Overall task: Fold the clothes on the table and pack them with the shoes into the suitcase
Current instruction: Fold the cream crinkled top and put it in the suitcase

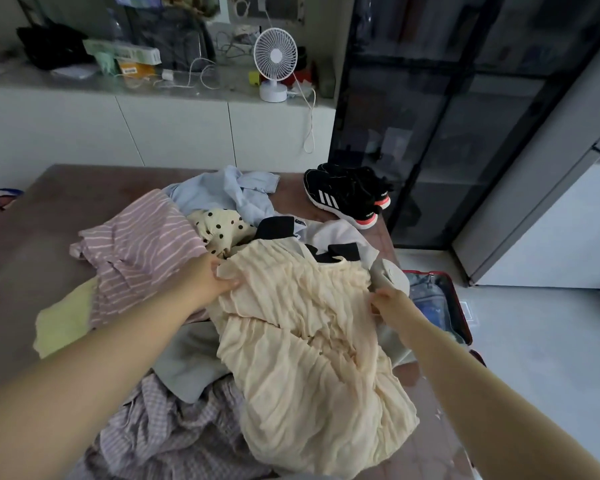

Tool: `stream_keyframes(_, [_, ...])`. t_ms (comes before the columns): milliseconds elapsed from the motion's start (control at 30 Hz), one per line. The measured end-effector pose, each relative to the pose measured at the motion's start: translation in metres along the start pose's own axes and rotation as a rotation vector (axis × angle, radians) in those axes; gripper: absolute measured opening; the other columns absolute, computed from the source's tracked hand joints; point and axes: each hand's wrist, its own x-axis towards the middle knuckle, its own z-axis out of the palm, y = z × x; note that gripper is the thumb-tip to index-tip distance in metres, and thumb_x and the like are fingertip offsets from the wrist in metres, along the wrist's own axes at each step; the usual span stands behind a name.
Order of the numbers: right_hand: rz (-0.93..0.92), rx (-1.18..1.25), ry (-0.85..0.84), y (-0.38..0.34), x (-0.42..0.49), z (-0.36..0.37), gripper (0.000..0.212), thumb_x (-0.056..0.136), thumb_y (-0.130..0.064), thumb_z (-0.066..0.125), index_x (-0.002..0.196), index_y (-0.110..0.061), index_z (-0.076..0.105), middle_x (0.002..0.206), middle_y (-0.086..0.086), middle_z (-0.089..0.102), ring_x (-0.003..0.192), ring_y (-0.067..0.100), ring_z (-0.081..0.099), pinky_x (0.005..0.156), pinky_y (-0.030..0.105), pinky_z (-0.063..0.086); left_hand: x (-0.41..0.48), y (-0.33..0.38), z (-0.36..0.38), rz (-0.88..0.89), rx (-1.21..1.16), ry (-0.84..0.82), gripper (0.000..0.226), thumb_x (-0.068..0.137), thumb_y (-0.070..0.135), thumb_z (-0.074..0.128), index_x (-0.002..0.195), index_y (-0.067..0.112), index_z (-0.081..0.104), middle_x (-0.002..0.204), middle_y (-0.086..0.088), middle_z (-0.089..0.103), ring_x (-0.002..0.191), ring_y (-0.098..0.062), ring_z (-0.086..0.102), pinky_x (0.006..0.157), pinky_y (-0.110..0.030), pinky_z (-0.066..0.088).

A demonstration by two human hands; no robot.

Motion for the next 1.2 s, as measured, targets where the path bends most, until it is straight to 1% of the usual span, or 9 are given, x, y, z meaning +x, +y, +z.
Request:
stream_keyframes(133, [0.064, 0.259, -0.034, -0.003, 0.001, 0.011, 0.030, 0.084, -0.023, 0.066, 0.105, -0.002, 0.060, 0.095, 0.012, 0.066, 0.087, 0.028, 0.062, 0.081, 0.035, 0.050, 0.001, -0.014, 0.000, -0.001, 0.209, 0.017, 0.052, 0.075, 0.045, 0.069, 0.120, 0.021, 0.056, 0.120, -0.005, 0.059, 0.107, -0.024, 0.055, 0.090, -0.035, 0.044])
stream_keyframes(233, [-0.058, 0.243, -0.031, -0.010, 0.002, 0.007, 0.052, 0.073, -0.038, 0.073, 0.113, -0.010, 0.054, 0.104, 0.008, 0.067, 0.095, 0.030, 0.064, 0.090, 0.042, 0.050, 0.000, -0.011, 0.000, 0.011, 0.020, 0.133, 0.012, 0.081, 0.022, 0.067, 0.088, 0.015, 0.061, 0.092, -0.006, 0.061, 0.086, -0.024, 0.056, 0.074, -0.028, 0.039])
stream_keyframes(400, [-0.175, 0.101, 0.007, -0.026, 0.003, -0.016, 0.070, 0.072, -0.058, 0.058, 0.130, -0.022, 0.042, 0.120, 0.010, 0.059, 0.106, 0.033, 0.059, 0.091, 0.050, 0.050, 0.008, -0.006, -0.035, 0.083, -0.380, 0.184, 0.011, 0.087, 0.009, 0.054, 0.097, 0.013, 0.056, 0.097, -0.011, 0.060, 0.091, -0.023, 0.054, 0.083, -0.039, 0.043])
stream_keyframes(500, [-0.217, 0.025, 0.030, -0.042, -0.009, -0.031, 0.052, 0.086, -0.043, 0.057, 0.128, -0.017, 0.041, 0.112, 0.007, 0.055, 0.096, 0.026, 0.055, 0.074, 0.035, 0.049, 0.009, 0.004, -0.068, 0.196, -0.354, 0.259, 0.011, 0.089, 0.008, 0.053, 0.088, 0.019, 0.053, 0.093, -0.009, 0.056, 0.083, -0.019, 0.052, 0.076, -0.033, 0.039])
stream_keyframes(600, [-0.342, -0.014, 0.026, -0.059, -0.017, -0.045, 0.032, 0.082, -0.031, 0.068, 0.111, -0.025, 0.055, 0.103, 0.002, 0.062, 0.087, 0.020, 0.061, 0.077, 0.035, 0.051, 0.011, 0.018, -0.104, 0.321, -0.099, 0.355, 0.009, 0.088, 0.011, 0.058, 0.097, 0.009, 0.057, 0.091, -0.008, 0.058, 0.071, -0.007, 0.055, 0.065, -0.026, 0.036])
stream_keyframes(733, [-0.573, 0.115, 0.102, -0.081, -0.019, -0.052, 0.045, 0.069, -0.020, 0.080, 0.109, -0.029, 0.060, 0.107, 0.009, 0.064, 0.096, 0.027, 0.063, 0.087, 0.043, 0.053, 0.018, 0.027, -0.131, 0.365, 0.008, 0.486, 0.017, 0.087, 0.017, 0.062, 0.101, 0.007, 0.060, 0.105, -0.014, 0.063, 0.098, -0.029, 0.056, 0.075, -0.026, 0.034])
stream_keyframes(867, [-0.601, -0.132, 0.152, -0.070, -0.004, -0.038, 0.046, 0.078, -0.001, 0.070, 0.120, -0.012, 0.057, 0.106, -0.002, 0.056, 0.096, 0.017, 0.053, 0.087, 0.029, 0.044, 0.026, -0.001, -0.108, 0.261, 0.267, 0.333, 0.042, 0.086, 0.015, 0.062, 0.125, 0.009, 0.052, 0.128, -0.016, 0.054, 0.116, -0.036, 0.051, 0.094, -0.039, 0.041])
stream_keyframes(1033, [-0.359, -0.640, 0.333, -0.014, 0.018, -0.032, 0.027, 0.085, -0.021, 0.061, 0.112, -0.021, 0.061, 0.126, 0.007, 0.054, 0.119, 0.030, 0.044, 0.098, 0.038, 0.035, 0.010, -0.041, -0.065, 0.137, 0.445, 0.175, 0.064, 0.084, 0.030, 0.064, 0.140, 0.016, 0.036, 0.138, -0.020, 0.043, 0.123, -0.040, 0.043, 0.100, -0.042, 0.036])
stream_keyframes(1200, [-0.376, -0.498, 0.088, 0.008, -0.010, -0.021, 0.005, 0.086, -0.022, 0.062, 0.087, -0.018, 0.065, 0.088, 0.001, 0.065, 0.085, 0.022, 0.059, 0.066, 0.023, 0.044, -0.035, -0.039, -0.042, 0.413, 0.298, 0.103, 0.046, 0.080, 0.033, 0.070, 0.122, 0.020, 0.057, 0.124, 0.000, 0.057, 0.117, -0.026, 0.049, 0.099, -0.034, 0.033])
